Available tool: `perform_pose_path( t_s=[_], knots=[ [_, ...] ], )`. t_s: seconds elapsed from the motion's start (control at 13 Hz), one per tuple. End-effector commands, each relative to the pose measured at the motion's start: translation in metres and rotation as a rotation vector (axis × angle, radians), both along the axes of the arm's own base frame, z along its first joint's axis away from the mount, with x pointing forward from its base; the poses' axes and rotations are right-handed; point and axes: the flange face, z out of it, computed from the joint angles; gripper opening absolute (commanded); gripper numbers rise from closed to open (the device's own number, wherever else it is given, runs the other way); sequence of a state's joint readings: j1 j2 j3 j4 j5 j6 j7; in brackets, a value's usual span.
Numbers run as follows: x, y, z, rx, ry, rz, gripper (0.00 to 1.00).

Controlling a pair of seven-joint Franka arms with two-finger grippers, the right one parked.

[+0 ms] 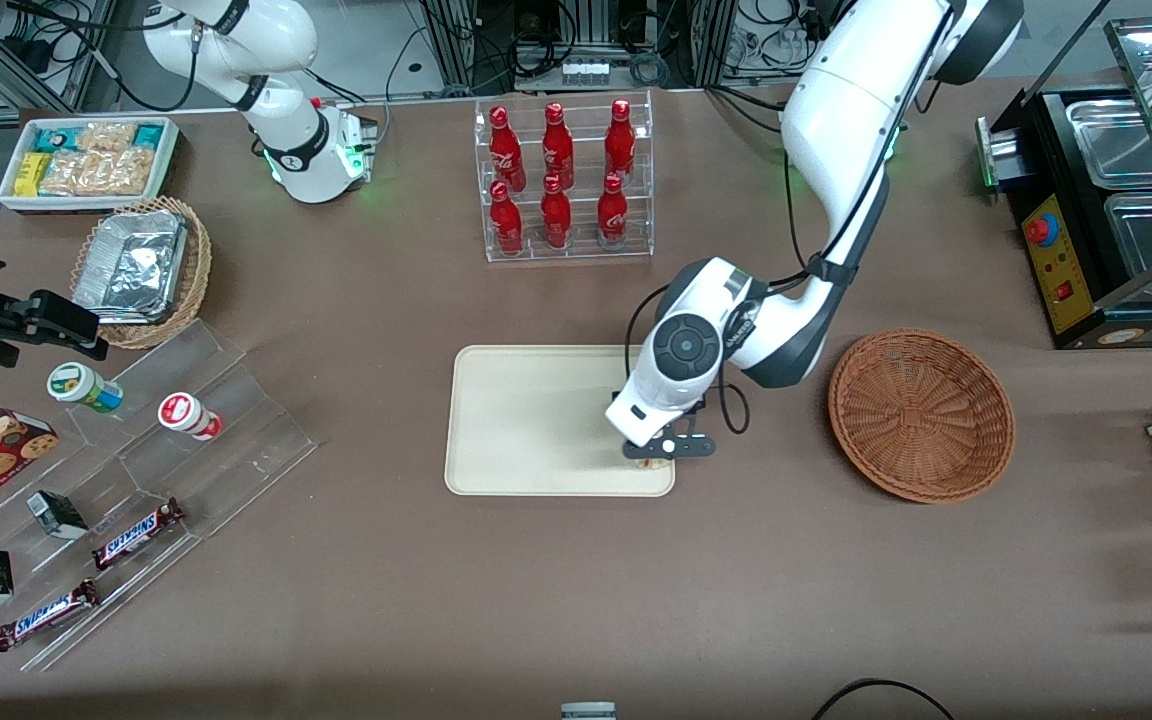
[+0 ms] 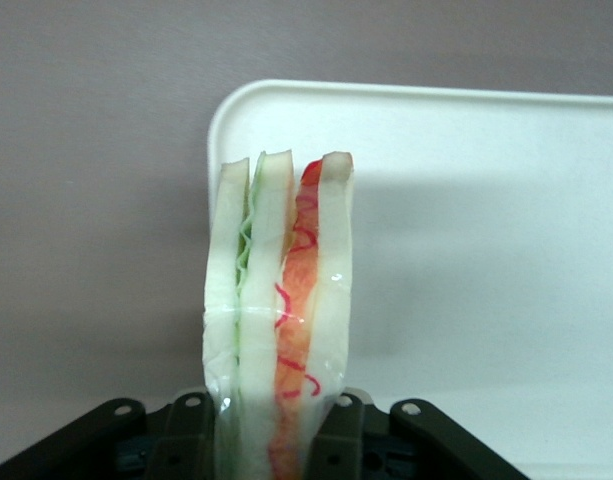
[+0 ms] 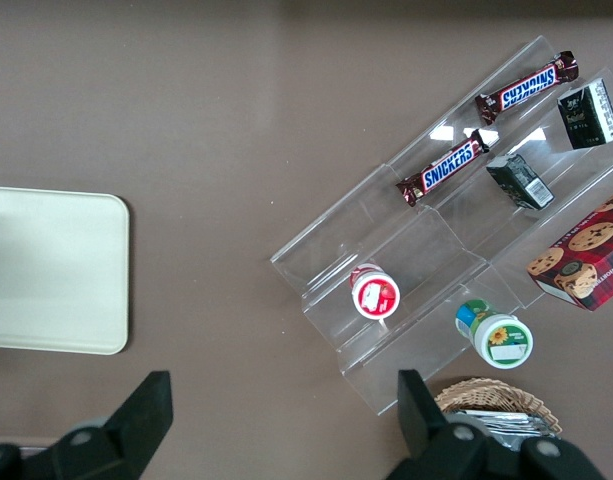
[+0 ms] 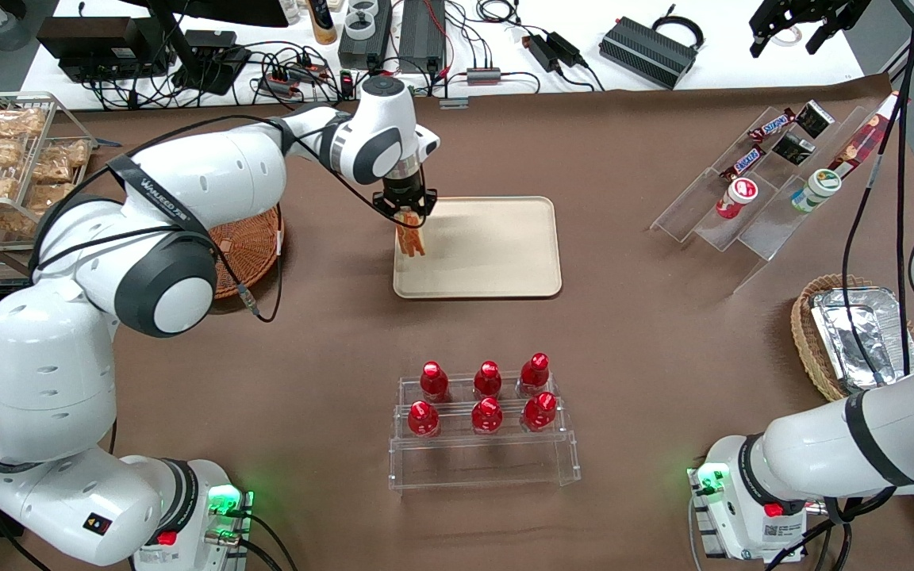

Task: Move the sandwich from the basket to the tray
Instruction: 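Lift the sandwich and carry it over the cream tray, then lower the sandwich onto the tray and open the left gripper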

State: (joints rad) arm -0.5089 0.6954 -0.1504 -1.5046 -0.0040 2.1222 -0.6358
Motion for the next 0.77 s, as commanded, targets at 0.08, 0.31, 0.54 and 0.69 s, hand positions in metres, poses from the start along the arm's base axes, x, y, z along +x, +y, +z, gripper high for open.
perform_pose_path(
  t_s=[0.08, 0.31, 0.54, 0.69],
  knots=[
    [0.006, -0.029, -0.025, -0.037, 0.032, -0.045, 0.3],
    [-0.009, -0.049, -0.042, -0.027, 0.04, -0.08, 0.32],
    [-0.009, -0.049, -0.043, -0.024, 0.043, -0.084, 0.54],
    [-0.005, -0.047, -0.034, -0.024, 0.032, -0.081, 0.84]
  ],
)
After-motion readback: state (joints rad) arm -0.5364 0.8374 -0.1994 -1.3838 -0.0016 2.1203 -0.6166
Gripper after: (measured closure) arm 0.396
